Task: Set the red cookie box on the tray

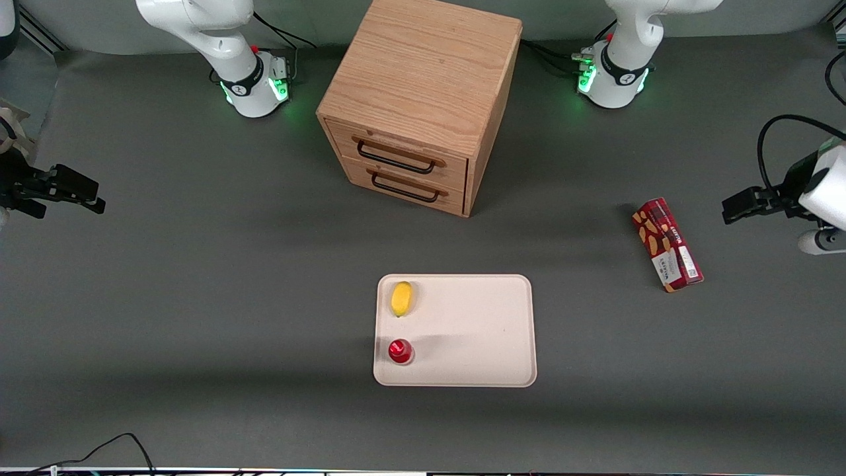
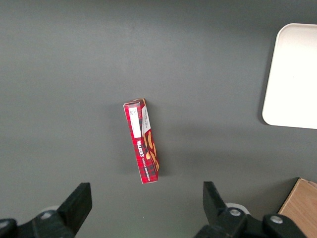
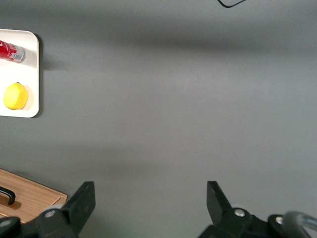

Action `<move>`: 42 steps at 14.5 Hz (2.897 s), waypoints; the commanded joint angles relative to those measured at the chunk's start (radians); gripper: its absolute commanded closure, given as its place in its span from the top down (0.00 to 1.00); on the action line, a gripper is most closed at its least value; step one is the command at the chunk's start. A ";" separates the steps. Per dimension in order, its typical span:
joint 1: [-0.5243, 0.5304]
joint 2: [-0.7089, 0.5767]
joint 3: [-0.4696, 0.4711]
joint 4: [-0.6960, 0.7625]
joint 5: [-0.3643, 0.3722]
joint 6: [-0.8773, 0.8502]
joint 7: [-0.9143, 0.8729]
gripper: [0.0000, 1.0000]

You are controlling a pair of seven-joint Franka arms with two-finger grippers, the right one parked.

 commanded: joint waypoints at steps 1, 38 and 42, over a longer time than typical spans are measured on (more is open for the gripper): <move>0.012 0.025 -0.013 0.044 -0.008 -0.030 0.057 1.00; 0.004 0.068 0.102 -0.925 -0.046 1.183 0.075 0.00; -0.018 0.020 0.100 -0.851 -0.048 1.037 0.065 0.00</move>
